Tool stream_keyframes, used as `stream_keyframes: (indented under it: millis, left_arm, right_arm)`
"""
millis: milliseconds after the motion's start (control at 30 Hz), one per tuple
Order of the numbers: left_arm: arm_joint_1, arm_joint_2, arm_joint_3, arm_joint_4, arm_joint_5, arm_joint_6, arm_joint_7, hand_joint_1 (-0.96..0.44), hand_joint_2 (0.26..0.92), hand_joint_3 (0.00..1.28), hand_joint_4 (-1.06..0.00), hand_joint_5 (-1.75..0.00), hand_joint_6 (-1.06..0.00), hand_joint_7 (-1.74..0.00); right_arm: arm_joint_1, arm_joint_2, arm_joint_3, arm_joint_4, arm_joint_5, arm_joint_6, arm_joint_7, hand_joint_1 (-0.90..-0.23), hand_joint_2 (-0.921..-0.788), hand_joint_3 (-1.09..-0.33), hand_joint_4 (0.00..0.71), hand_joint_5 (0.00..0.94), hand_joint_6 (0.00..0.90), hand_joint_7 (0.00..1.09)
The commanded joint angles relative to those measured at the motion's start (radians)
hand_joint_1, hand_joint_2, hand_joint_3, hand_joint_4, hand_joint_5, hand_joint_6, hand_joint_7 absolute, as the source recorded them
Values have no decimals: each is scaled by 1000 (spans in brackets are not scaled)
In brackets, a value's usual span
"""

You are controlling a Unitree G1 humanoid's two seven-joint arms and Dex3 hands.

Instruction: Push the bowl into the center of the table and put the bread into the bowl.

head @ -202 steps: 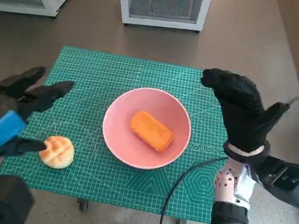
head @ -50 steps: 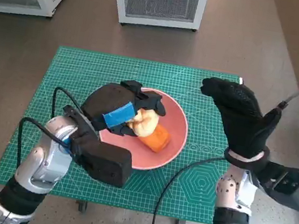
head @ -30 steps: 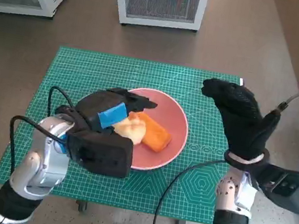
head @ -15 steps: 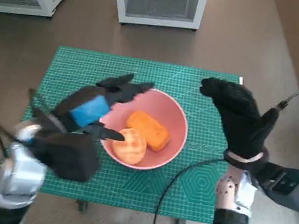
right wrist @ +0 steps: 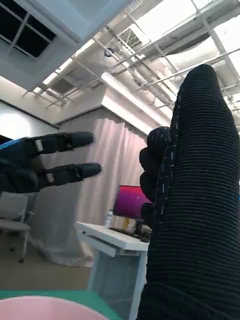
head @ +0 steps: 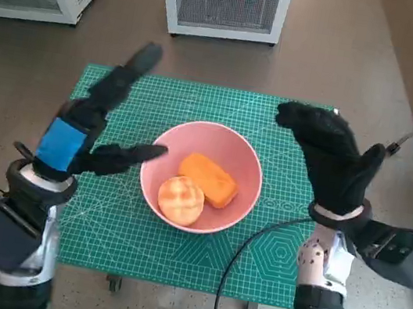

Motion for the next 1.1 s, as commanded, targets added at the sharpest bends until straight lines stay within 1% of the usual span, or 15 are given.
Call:
stream_keyframes:
  millis: [33, 167, 300, 533, 700, 833, 1100]
  left_arm:
    - [-6, -4, 5, 8, -61, -20, 7, -599, 921, 392, -225, -38, -340, -68]
    - [-23, -2, 0, 28, -110, -35, -10, -628, 921, 432, -207, -22, -316, -62]
    - [-43, -1, -4, 54, -139, -58, -18, -645, 921, 444, -181, -7, -289, -51]
    - [-85, 2, -14, 119, -138, -113, -22, -645, 921, 461, -129, 0, -240, -31]
    - [-104, 15, -24, 142, -119, -118, -21, -649, 921, 467, -107, 0, -217, -21]
    - [-112, 29, -28, 144, -106, -110, -21, -660, 921, 471, -100, 0, -213, -19]
    - [-126, 62, -31, 156, -120, -105, -44, -680, 921, 476, -89, 0, -223, -25]
  right_arm:
    - [-23, -2, 7, 14, -36, -13, -39, -538, -921, -541, 253, 3, 386, 8]
    - [-44, -3, 8, 24, -50, -27, -57, -548, -921, -540, 256, 3, 390, 10]
    - [-64, -4, 8, 44, -53, -44, -64, -562, -921, -540, 256, 3, 393, 11]
    - [-102, 1, 8, 86, -58, -73, -70, -576, -921, -542, 252, 0, 394, 11]
    - [-120, 1, 10, 109, -69, -94, -72, -579, -921, -541, 248, 0, 393, 10]
    - [-129, 0, 13, 128, -85, -112, -77, -575, -921, -539, 248, 0, 389, 7]
    - [-138, -5, 26, 140, -125, -145, -110, -561, -921, -533, 251, 1, 388, 6]
